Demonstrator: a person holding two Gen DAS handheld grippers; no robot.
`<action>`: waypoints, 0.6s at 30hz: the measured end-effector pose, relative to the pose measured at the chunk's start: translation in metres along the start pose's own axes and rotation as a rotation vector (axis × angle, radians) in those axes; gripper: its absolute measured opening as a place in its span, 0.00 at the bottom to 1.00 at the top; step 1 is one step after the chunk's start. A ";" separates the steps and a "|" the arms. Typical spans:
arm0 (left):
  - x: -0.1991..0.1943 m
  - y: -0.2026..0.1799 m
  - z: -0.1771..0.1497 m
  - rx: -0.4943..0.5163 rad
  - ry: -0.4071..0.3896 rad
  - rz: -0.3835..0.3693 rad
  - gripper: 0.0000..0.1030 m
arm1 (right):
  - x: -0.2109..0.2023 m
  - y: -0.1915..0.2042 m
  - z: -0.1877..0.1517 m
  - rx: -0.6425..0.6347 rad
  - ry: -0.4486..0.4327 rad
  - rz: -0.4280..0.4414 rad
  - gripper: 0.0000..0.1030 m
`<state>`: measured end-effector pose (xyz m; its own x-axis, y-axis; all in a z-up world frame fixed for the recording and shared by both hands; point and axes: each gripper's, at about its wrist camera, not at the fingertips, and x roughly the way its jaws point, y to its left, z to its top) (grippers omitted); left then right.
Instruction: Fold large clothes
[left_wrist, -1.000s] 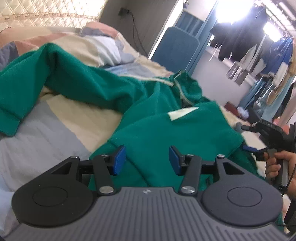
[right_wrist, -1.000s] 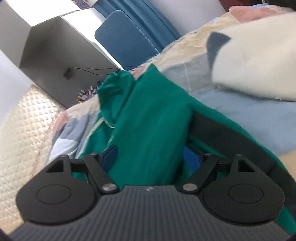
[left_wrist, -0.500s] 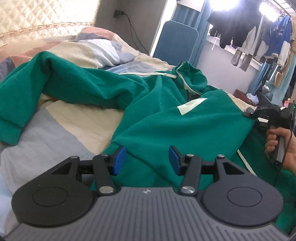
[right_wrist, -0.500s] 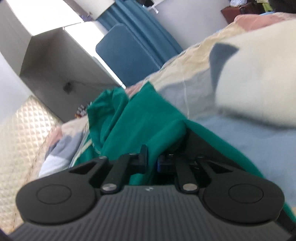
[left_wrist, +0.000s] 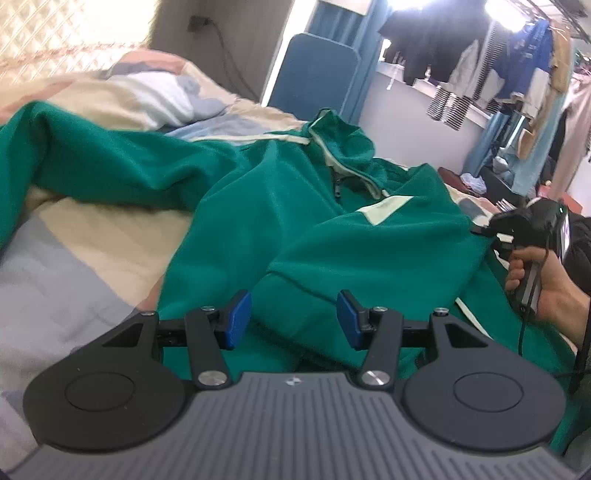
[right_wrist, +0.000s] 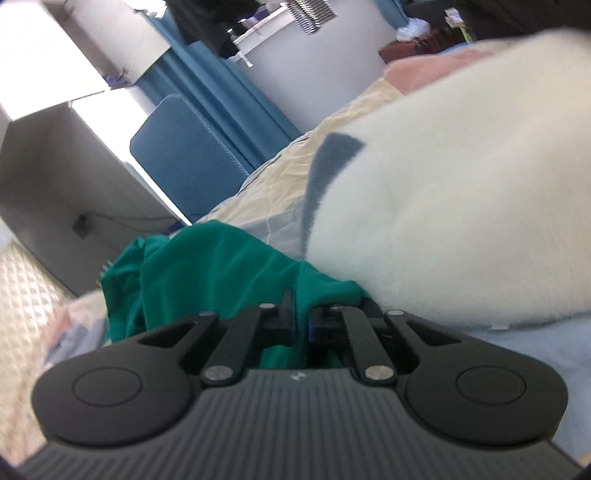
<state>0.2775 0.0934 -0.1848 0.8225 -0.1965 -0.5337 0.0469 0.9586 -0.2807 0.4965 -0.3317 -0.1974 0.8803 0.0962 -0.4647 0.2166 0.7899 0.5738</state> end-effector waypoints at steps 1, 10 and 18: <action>0.000 -0.002 0.000 0.014 -0.001 0.004 0.55 | -0.001 0.005 0.000 -0.011 0.001 0.000 0.13; -0.008 -0.007 0.000 0.026 -0.011 -0.007 0.55 | -0.054 0.049 -0.015 -0.373 0.085 -0.084 0.58; -0.009 -0.010 0.000 0.022 -0.010 -0.021 0.55 | -0.130 0.102 -0.045 -0.473 0.161 0.036 0.57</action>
<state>0.2694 0.0859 -0.1772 0.8270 -0.2146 -0.5197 0.0764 0.9586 -0.2743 0.3854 -0.2363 -0.1086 0.7992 0.1915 -0.5697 -0.0610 0.9688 0.2402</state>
